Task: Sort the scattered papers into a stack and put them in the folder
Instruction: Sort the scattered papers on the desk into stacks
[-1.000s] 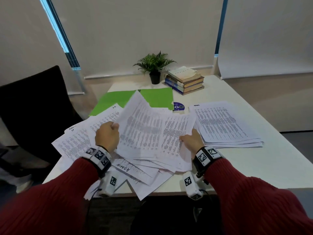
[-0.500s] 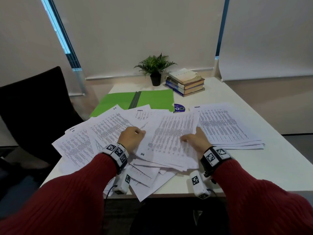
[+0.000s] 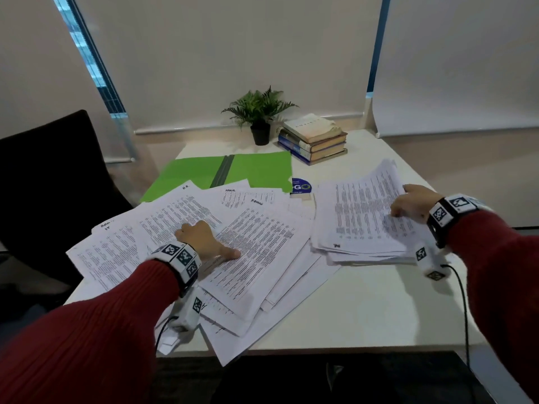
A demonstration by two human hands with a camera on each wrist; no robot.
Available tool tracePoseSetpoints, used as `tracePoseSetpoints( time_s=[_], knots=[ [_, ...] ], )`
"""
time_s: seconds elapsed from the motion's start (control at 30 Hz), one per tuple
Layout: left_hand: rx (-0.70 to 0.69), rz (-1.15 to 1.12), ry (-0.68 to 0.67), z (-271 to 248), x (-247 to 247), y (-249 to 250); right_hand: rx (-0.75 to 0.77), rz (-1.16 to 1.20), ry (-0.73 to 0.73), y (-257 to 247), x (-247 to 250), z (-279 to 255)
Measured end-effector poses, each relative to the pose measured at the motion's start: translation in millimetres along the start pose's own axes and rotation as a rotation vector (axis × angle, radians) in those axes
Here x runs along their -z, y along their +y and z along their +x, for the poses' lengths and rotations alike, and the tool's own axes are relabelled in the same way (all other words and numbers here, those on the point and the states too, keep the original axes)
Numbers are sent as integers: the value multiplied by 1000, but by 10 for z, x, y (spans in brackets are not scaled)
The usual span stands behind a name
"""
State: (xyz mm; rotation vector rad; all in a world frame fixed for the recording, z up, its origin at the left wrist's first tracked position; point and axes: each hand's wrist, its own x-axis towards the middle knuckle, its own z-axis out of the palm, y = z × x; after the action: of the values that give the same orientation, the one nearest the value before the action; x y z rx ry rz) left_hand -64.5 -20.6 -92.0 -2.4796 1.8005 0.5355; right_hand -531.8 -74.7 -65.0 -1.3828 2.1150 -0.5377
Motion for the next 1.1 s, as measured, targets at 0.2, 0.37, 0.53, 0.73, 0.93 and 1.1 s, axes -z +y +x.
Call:
tracePoseSetpoints(
  time_s=[0.2,0.37,0.53,0.73,0.93,1.1],
  knots=[
    [-3,-108,-75,38,64,1,0,-61,47,141,-18,126],
    [-46,-199,25,14,48,-13,-30,-166,132,163,-45,111],
    [-100,-458,145,-186,146,-12,51,-234,243,-34,-160,-128],
    [-81,-1100,101,-355,249,-22,273,305,-59,-606,-715,-724],
    [-127,-1155,55,-389,109,0,139,808,-341,-977,-1579,-1150],
    [-48,-885,254,-251,188,-450,192,787,-155,-1073,-1962,-1233]
  ],
)
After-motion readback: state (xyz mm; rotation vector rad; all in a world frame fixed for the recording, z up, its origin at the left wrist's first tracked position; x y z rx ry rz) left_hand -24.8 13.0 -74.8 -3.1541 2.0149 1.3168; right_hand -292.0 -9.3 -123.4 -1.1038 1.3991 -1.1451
